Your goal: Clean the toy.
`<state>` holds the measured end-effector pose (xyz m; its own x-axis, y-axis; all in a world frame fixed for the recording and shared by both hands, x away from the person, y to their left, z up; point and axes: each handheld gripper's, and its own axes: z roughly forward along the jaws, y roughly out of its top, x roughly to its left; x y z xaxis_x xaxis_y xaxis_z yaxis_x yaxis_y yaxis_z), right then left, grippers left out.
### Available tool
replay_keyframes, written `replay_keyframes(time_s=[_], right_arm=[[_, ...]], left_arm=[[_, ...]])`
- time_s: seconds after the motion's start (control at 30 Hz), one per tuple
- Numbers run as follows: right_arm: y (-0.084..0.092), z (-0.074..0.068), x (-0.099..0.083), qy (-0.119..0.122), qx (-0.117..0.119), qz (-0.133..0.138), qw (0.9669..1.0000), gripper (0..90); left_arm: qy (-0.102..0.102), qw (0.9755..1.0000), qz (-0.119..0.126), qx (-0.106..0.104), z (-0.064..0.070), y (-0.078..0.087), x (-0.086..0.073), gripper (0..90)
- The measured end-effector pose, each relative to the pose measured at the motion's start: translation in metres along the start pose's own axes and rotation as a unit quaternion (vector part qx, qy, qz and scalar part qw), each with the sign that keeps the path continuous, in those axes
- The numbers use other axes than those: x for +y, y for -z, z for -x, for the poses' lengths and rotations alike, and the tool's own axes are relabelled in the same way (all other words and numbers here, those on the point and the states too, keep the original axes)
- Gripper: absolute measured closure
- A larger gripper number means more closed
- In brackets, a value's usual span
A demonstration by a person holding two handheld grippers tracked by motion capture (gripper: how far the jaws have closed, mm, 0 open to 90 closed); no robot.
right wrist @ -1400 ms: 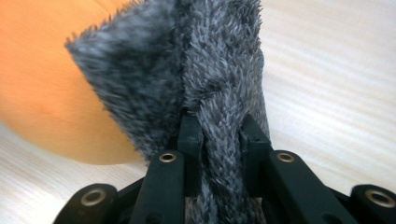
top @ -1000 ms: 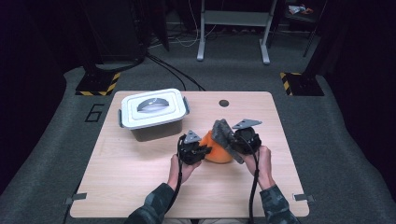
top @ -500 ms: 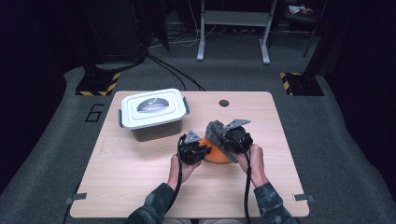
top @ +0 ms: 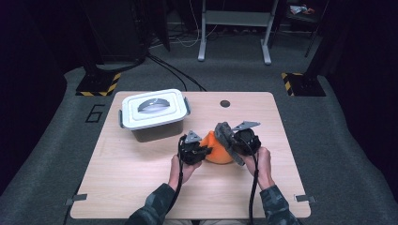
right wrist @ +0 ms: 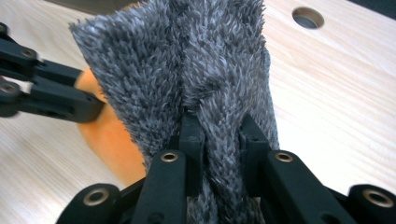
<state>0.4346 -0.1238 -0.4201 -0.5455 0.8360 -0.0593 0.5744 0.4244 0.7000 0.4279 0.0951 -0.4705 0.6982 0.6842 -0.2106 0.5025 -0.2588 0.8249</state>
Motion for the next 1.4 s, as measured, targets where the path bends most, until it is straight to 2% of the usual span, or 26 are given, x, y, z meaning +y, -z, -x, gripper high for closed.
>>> replay_keyframes(time_s=[0.13,0.27,0.3,0.33,0.43,0.53,0.57,0.73,0.77,0.93,0.97,1.1,1.2,1.23,1.27,1.37,1.4], right_arm=[[-0.001,0.011,-0.010,-0.018,0.000,-0.002,0.9998,75.9],[-0.005,0.021,-0.023,-0.038,-0.006,-0.014,0.9992,75.9],[-0.009,0.026,-0.029,-0.050,-0.007,-0.020,0.9985,75.9],[-0.009,0.026,-0.029,-0.050,-0.007,-0.020,0.9985,75.9],[-0.015,0.032,-0.038,-0.069,0.002,-0.030,0.9972,75.9],[-0.019,0.036,-0.042,-0.072,-0.002,-0.040,0.9966,75.8],[-0.025,0.037,-0.045,-0.076,-0.004,-0.051,0.9958,75.8],[-0.034,0.040,-0.048,-0.080,0.002,-0.062,0.9948,75.7],[-0.040,0.040,-0.050,-0.085,0.000,-0.074,0.9936,75.6],[-0.052,0.042,-0.056,-0.088,0.005,-0.097,0.9914,75.3],[-0.052,0.043,-0.057,-0.089,0.007,-0.094,0.9916,75.2],[-0.039,0.047,-0.056,-0.092,-0.002,-0.084,0.9922,75.1],[-0.022,0.049,-0.051,-0.091,-0.013,-0.058,0.9940,75.1],[-0.009,0.048,-0.045,-0.086,-0.019,-0.038,0.9954,75.1],[-0.009,0.048,-0.045,-0.086,-0.019,-0.038,0.9954,75.1],[0.010,0.038,-0.032,-0.073,-0.017,-0.006,0.9971,75.1],[0.015,0.033,-0.028,-0.067,-0.009,0.002,0.9977,75.1]], left_arm=[[0.002,1.0000,0.000,-0.005,-0.001,0.000,-0.001,81.9],[0.005,1.0000,0.001,-0.004,-0.003,0.000,-0.001,81.9],[0.004,1.0000,0.001,-0.004,-0.004,0.000,-0.001,81.9],[0.003,1.0000,0.000,-0.004,-0.004,0.000,-0.002,81.9],[0.005,1.0000,0.000,-0.005,-0.004,0.000,-0.001,82.0],[0.009,0.9999,0.002,-0.007,-0.005,0.000,-0.002,81.9],[0.009,0.9999,0.001,-0.007,-0.004,0.000,-0.002,82.0],[0.012,0.9999,0.001,-0.007,-0.004,0.000,-0.002,82.0],[0.013,0.9999,0.001,-0.007,-0.004,0.000,-0.003,82.0],[0.007,1.0000,0.000,-0.004,-0.006,0.001,-0.004,82.0],[0.014,0.9999,-0.001,-0.008,-0.006,0.001,-0.004,81.9],[0.014,0.9999,0.000,-0.005,-0.009,0.002,-0.005,81.9],[0.019,0.9998,0.002,-0.006,-0.010,0.003,-0.006,81.9],[0.019,0.9998,0.002,-0.006,-0.009,0.003,-0.006,81.8],[0.018,0.9998,0.002,-0.006,-0.009,0.003,-0.006,81.8],[0.016,0.9999,0.001,-0.005,-0.009,0.002,-0.006,81.8],[0.018,0.9998,0.001,-0.005,-0.008,0.003,-0.006,81.7]])
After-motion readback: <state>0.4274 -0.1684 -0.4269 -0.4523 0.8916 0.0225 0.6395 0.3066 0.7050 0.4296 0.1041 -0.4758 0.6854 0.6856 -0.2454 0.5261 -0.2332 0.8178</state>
